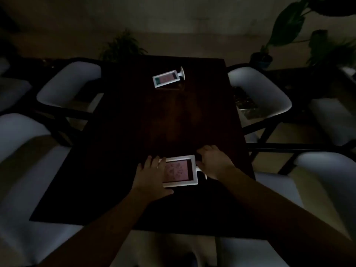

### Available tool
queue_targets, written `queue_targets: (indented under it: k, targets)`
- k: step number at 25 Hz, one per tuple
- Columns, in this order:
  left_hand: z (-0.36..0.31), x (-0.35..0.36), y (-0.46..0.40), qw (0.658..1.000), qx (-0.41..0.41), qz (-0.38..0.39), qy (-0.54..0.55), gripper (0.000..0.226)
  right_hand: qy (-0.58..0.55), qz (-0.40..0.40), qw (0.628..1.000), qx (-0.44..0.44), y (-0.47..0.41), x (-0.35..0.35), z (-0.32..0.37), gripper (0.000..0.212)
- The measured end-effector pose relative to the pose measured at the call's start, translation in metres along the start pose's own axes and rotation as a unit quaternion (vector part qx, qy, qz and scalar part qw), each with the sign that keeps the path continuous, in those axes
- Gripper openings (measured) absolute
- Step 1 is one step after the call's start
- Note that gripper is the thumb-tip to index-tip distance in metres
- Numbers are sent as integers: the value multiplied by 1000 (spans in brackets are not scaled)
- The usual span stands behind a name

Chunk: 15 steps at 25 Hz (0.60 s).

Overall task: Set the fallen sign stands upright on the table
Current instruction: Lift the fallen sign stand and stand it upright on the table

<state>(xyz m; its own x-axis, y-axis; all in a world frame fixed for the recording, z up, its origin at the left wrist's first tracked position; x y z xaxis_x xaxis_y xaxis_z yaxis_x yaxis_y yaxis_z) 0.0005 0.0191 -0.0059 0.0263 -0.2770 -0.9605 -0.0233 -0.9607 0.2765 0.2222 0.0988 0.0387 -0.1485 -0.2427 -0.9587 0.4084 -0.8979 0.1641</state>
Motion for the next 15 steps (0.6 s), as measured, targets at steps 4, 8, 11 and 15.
queue_targets:
  k: [4, 8, 11, 15]
  targets:
    - [-13, 17, -4, 999, 11, -28, -38, 102, -39, 107, 993, 0, -48, 14, -4, 46]
    - [-16, 29, -7, 998, -14, -47, -41, 74, -33, 193, 981, -3, -88, 33, 1, 41]
    - [-12, 36, -7, 998, -31, -34, -37, 60, -45, 251, 967, 16, -102, 45, -2, 34]
    - [-4, 41, -1, 996, -78, -10, 48, 44, -151, 253, 953, 72, -98, 52, -8, 26]
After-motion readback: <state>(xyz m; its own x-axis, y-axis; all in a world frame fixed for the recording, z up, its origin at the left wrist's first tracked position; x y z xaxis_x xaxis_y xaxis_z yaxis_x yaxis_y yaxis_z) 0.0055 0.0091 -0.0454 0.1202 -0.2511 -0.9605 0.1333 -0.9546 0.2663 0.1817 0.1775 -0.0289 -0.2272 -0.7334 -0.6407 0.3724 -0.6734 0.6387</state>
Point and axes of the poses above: each hand's wrist, its own y-axis away from the middle knuckle, its own x-axis out of the palm, z = x × y, the point moved 2 cm from there along -y, towards the middle knuckle, and after that the axes turned 1 degree about -z, right-handed, at the moved point
